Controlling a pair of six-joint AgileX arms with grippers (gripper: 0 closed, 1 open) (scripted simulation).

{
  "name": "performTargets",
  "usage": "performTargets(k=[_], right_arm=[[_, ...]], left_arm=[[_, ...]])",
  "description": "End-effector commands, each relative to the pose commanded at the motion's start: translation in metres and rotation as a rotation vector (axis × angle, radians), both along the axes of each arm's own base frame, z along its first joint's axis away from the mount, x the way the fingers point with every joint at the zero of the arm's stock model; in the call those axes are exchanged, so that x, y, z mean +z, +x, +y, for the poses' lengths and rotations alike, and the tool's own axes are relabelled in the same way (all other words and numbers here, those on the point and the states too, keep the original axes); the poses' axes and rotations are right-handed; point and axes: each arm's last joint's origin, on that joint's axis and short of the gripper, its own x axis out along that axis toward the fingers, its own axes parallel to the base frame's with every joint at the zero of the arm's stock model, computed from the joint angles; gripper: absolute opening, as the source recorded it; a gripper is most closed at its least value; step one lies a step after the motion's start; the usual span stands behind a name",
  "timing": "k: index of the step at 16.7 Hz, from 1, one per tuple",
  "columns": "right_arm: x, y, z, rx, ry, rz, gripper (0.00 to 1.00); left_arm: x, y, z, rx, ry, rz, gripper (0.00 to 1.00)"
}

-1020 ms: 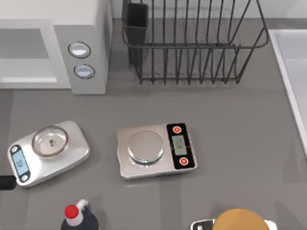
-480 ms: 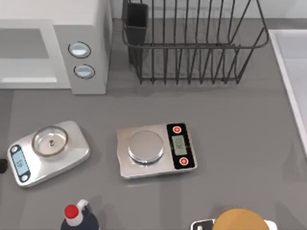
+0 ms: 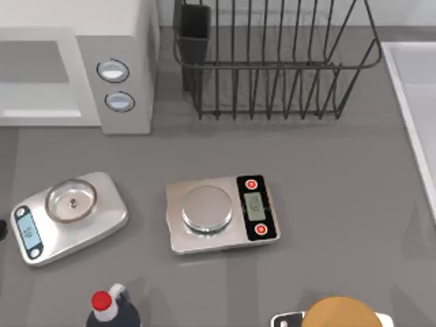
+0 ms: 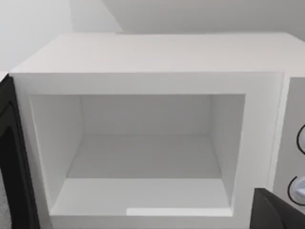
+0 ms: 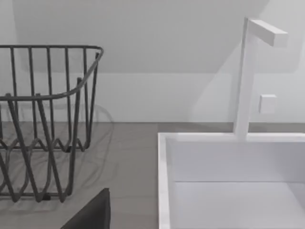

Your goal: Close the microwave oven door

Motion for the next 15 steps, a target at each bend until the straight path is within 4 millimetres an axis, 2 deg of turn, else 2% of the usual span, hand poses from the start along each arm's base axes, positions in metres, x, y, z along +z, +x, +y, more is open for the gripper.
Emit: performTargets(k=[4, 7, 11, 15], right_arm=[[0.0, 0.0, 0.0, 0.0, 0.0, 0.0, 1.0], [0.0, 0.0, 0.0, 0.0, 0.0, 0.0, 1.0], [0.0, 0.0, 0.0, 0.0, 0.0, 0.0, 1.0], [0.0, 0.0, 0.0, 0.0, 0.0, 0.0, 1.0]], left_arm=[[0.026, 0.007, 0.015, 0.06, 0.108, 0.098, 0.0], [0.053, 0.022, 0.041, 0.119, 0.2, 0.246, 0.0], [0.081, 0.05, 0.102, 0.147, 0.239, 0.483, 0.0], [0.082, 0.072, 0.182, 0.104, 0.165, 0.669, 0.0]])
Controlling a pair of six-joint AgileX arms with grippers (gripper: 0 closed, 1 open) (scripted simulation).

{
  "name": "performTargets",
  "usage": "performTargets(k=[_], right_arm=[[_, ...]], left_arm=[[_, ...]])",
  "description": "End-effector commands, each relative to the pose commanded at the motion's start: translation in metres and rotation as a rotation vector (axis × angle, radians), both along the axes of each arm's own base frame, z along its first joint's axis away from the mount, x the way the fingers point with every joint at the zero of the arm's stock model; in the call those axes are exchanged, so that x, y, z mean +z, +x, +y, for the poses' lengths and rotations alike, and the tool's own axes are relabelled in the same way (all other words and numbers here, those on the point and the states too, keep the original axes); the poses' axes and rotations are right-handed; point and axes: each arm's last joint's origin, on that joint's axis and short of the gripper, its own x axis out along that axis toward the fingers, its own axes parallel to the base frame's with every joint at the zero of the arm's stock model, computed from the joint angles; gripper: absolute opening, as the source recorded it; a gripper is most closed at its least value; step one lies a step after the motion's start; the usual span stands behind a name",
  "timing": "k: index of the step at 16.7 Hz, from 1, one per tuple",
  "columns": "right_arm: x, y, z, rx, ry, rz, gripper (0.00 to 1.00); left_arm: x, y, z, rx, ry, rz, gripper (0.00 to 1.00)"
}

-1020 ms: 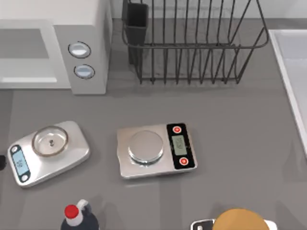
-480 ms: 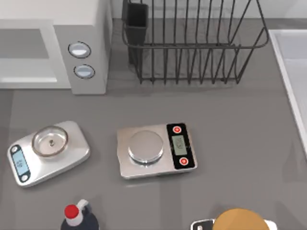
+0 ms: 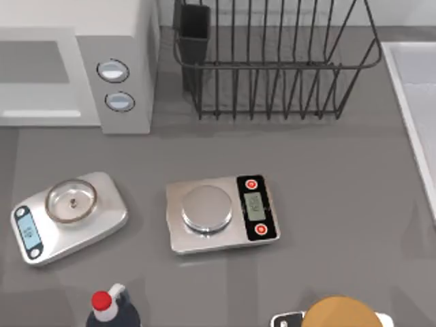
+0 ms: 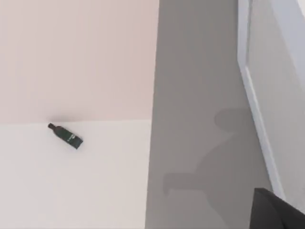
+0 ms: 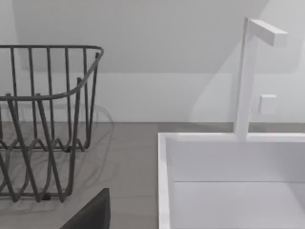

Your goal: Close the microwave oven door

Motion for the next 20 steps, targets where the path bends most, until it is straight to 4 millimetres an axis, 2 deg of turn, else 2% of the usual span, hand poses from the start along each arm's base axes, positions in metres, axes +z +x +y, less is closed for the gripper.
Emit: performTargets(k=[2, 4, 7, 15, 20], right_arm=[[0.0, 0.0, 0.0, 0.0, 0.0, 0.0, 1.0], [0.0, 0.0, 0.0, 0.0, 0.0, 0.0, 1.0], [0.0, 0.0, 0.0, 0.0, 0.0, 0.0, 1.0], [0.0, 0.0, 0.0, 0.0, 0.0, 0.0, 1.0], [0.0, 0.0, 0.0, 0.0, 0.0, 0.0, 1.0]], left_arm=[[-0.008, 0.004, 0.038, -0.004, -0.067, 0.053, 0.0], [-0.018, 0.005, 0.068, -0.014, -0.126, 0.082, 0.0], [-0.027, 0.009, 0.093, -0.04, -0.182, 0.099, 0.0], [-0.035, 0.012, 0.097, -0.051, -0.198, 0.105, 0.0], [-0.085, 0.014, 0.101, -0.05, -0.19, 0.098, 0.0]])
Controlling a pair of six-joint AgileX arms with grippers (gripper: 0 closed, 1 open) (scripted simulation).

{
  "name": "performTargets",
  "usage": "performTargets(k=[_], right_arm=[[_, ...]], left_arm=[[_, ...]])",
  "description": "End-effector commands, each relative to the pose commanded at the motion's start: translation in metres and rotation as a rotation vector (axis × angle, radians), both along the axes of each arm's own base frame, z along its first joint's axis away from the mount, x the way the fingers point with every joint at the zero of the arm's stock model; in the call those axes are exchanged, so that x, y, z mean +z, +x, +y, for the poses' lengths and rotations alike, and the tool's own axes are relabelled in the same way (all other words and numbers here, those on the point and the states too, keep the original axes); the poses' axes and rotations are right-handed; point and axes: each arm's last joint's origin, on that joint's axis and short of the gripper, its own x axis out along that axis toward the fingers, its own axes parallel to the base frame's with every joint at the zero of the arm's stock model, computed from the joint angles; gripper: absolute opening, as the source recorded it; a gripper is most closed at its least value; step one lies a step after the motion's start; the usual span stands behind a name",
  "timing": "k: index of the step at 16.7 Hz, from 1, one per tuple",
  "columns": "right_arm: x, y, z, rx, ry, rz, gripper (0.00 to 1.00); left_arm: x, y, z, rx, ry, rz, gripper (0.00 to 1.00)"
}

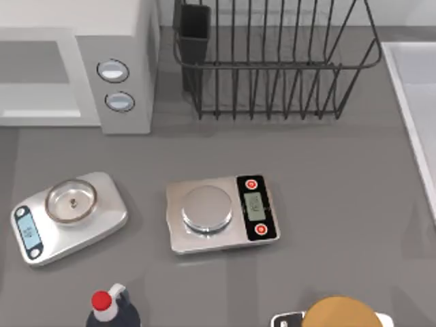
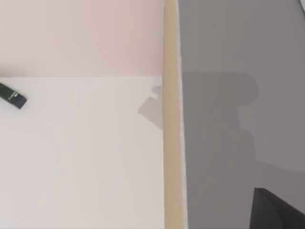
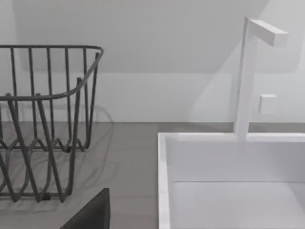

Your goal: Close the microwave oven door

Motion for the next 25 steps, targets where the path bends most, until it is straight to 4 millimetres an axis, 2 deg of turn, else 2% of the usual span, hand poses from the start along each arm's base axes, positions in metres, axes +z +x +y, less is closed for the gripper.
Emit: performTargets(k=[3, 5, 11, 13, 17, 19, 21, 25], right_arm=[[0.0, 0.0, 0.0, 0.0, 0.0, 0.0, 1.0], [0.0, 0.0, 0.0, 0.0, 0.0, 0.0, 1.0], [0.0, 0.0, 0.0, 0.0, 0.0, 0.0, 1.0], [0.0, 0.0, 0.0, 0.0, 0.0, 0.0, 1.0], [0.0, 0.0, 0.0, 0.0, 0.0, 0.0, 1.0], [0.0, 0.0, 0.0, 0.0, 0.0, 0.0, 1.0], [0.0, 0.0, 0.0, 0.0, 0.0, 0.0, 1.0], [0.0, 0.0, 0.0, 0.0, 0.0, 0.0, 1.0]], left_arm=[[-0.032, -0.002, -0.002, 0.001, 0.002, -0.002, 0.0], [-0.044, -0.003, -0.004, 0.001, -0.007, 0.003, 0.0], [-0.042, -0.001, -0.01, -0.003, -0.005, 0.002, 0.0], [-0.039, 0.002, -0.028, -0.004, 0.0, 0.002, 0.0], [-0.043, -0.002, -0.081, -0.004, -0.013, 0.012, 0.0], [-0.043, -0.004, -0.099, -0.003, -0.009, 0.006, 0.0], [-0.043, -0.004, -0.105, -0.003, -0.007, 0.002, 0.0], [-0.044, -0.005, -0.105, -0.001, -0.013, 0.004, 0.0]])
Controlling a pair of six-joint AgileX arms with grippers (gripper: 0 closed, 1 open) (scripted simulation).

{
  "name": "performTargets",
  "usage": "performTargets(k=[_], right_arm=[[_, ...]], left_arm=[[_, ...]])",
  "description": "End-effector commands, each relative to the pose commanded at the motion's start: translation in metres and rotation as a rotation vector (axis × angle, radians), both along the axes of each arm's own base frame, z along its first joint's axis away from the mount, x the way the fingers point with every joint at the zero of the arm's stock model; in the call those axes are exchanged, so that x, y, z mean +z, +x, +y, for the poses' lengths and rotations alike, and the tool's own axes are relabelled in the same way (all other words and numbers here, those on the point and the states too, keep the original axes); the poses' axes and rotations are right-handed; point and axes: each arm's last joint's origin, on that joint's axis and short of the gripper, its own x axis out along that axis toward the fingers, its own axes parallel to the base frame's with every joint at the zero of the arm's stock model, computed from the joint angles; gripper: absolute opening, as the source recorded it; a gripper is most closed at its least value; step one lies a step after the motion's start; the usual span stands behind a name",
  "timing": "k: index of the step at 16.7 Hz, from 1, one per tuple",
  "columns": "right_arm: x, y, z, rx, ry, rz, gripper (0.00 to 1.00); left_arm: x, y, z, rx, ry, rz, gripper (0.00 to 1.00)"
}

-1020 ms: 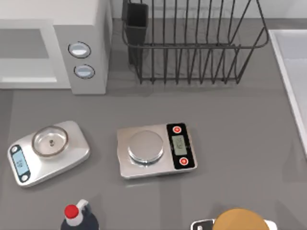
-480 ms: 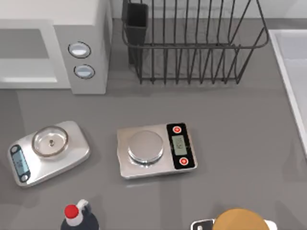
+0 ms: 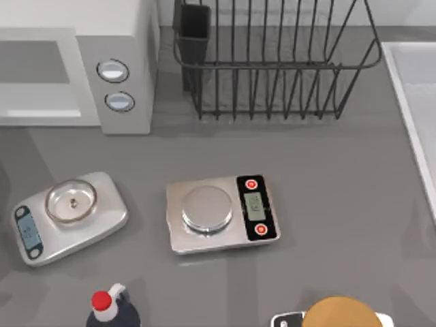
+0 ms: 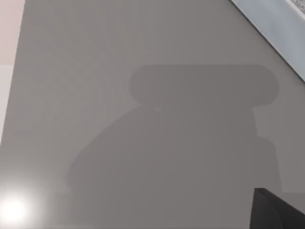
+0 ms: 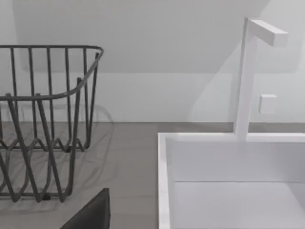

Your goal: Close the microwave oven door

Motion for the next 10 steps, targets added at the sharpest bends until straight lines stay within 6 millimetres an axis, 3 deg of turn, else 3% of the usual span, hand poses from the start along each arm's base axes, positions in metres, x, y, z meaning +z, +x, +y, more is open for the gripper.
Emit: performTargets(k=[3, 10], right_arm=[[0.0, 0.0, 0.0, 0.0, 0.0, 0.0, 1.0], [0.0, 0.0, 0.0, 0.0, 0.0, 0.0, 1.0]], left_arm=[[0.002, 0.003, -0.017, -0.002, 0.001, 0.006, 0.0], [0.001, 0.001, -0.086, -0.001, 0.002, 0.005, 0.0]])
